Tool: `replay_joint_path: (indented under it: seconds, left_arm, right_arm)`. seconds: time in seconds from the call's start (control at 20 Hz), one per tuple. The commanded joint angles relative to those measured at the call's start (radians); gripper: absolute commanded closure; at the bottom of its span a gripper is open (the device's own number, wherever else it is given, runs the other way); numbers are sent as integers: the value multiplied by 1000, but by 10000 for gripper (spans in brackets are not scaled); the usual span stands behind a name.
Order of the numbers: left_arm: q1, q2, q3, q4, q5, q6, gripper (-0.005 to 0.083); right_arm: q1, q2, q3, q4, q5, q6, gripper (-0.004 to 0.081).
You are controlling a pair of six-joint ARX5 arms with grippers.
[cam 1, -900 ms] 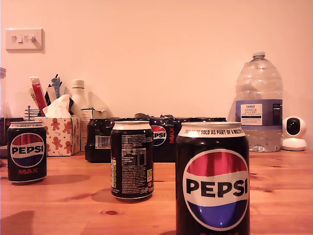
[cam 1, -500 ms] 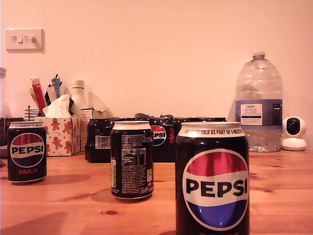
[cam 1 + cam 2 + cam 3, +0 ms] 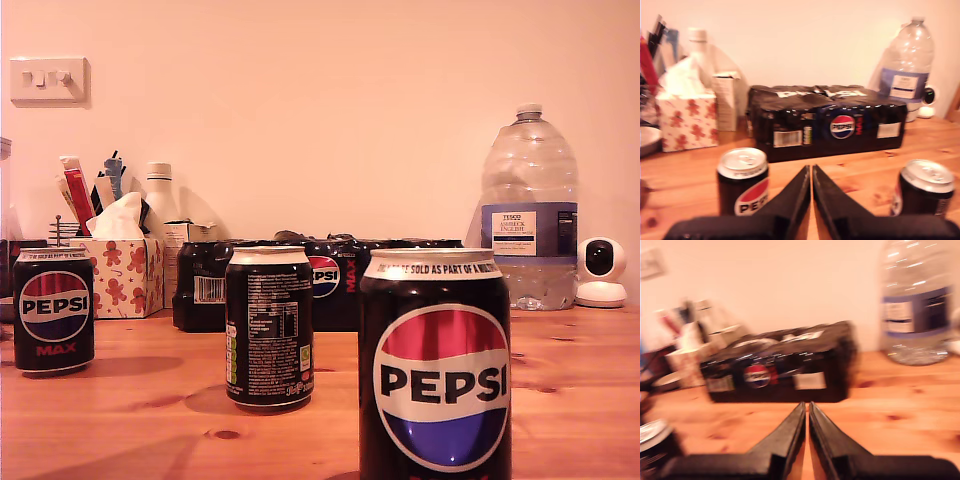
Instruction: Stack up the Pepsi cans on top of each other
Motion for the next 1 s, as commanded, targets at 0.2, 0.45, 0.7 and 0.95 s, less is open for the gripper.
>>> replay_joint_path:
  seconds: [0.2, 0.45, 0.7, 0.95]
  left_arm:
    - [-32, 129, 96, 14, -95, -26, 793]
    - [-37, 349, 99, 106, -60, 16, 386]
    - [-39, 575, 99, 235, -107, 105, 11]
    - [-39, 748, 99, 439, -126, 140, 11]
  right_arm:
    - [88, -5, 53, -73, 3, 31, 781]
    - [171, -5, 54, -150, -4, 56, 781]
    - [209, -5, 54, -175, 1, 55, 781]
    - [211, -5, 54, -189, 3, 55, 781]
